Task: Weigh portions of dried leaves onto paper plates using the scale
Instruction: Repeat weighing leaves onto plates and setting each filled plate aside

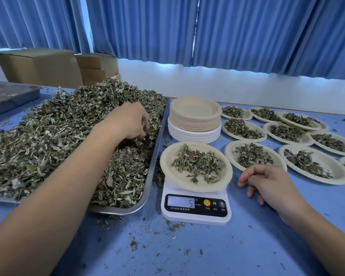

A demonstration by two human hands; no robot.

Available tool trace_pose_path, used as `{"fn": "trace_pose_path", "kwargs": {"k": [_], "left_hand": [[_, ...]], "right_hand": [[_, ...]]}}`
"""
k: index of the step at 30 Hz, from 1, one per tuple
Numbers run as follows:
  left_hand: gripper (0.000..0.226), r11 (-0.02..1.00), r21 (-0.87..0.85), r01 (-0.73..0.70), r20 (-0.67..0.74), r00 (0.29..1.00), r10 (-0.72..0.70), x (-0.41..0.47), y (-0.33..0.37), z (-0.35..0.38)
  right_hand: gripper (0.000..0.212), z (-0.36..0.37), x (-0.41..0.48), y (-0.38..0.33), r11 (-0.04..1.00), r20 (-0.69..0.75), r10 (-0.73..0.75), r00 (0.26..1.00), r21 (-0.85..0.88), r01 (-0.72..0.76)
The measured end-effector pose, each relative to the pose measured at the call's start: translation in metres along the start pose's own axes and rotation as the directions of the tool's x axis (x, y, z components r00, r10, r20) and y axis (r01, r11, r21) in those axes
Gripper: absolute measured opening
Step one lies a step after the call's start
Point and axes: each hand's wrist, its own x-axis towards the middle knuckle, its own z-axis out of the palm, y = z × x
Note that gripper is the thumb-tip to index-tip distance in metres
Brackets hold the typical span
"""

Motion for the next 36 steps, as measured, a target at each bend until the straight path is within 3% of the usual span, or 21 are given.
{"fn": "trace_pose_path", "kwargs": {"k": [4,8,10,13,15,18,22,27,31,36], "left_hand": [[0.02,0.983,-0.144,-0.118,-0.047,0.993,0.112,-0.008,0.01,-0.02],[0.017,0.794,-0.57,-0.214,0.06,0.952,0.299,-0.024,0.038,-0.025],[0.023,0.744,-0.645,-0.173,0.159,0.922,0.352,-0.028,0.047,-0.02],[0.027,0.766,-0.63,-0.124,0.238,0.909,0.342,-0.026,0.049,-0.016],[0.025,0.795,-0.593,-0.13,0.175,0.943,0.284,-0.022,0.043,-0.018],[0.023,0.914,-0.367,-0.173,0.034,0.979,0.199,-0.012,0.03,-0.017],[0.033,0.989,-0.132,-0.062,0.116,0.99,0.078,0.0,0.01,-0.007],[0.035,0.997,-0.076,0.018,0.3,0.954,0.006,0.008,-0.006,0.013],[0.033,0.993,-0.103,0.056,0.286,0.958,-0.025,0.016,-0.017,0.023],[0.05,0.996,-0.042,0.075,0.226,0.972,-0.064,0.021,-0.025,0.03]], "right_hand": [[0.031,0.0,0.0,-0.001,1.0,0.0,0.001,1.0,0.004,-0.001],[0.03,0.001,0.001,-0.001,1.0,-0.005,0.0,1.0,0.001,0.0],[0.029,0.001,0.001,-0.001,1.0,-0.007,0.003,1.0,0.006,-0.003],[0.03,0.0,0.001,-0.001,1.0,-0.009,0.003,1.0,0.01,-0.003],[0.03,0.0,0.001,-0.001,1.0,-0.01,0.001,1.0,0.011,-0.001],[0.031,0.0,0.002,0.0,1.0,-0.01,-0.001,1.0,0.015,0.001],[0.032,0.0,0.003,0.001,1.0,-0.009,-0.002,1.0,0.016,0.002],[0.032,-0.001,0.003,0.003,1.0,-0.003,-0.01,1.0,0.016,0.01],[0.032,-0.001,0.003,0.004,1.0,0.001,-0.011,1.0,0.02,0.011],[0.035,-0.001,0.005,0.007,0.999,0.007,-0.022,1.0,0.029,0.022]]}}
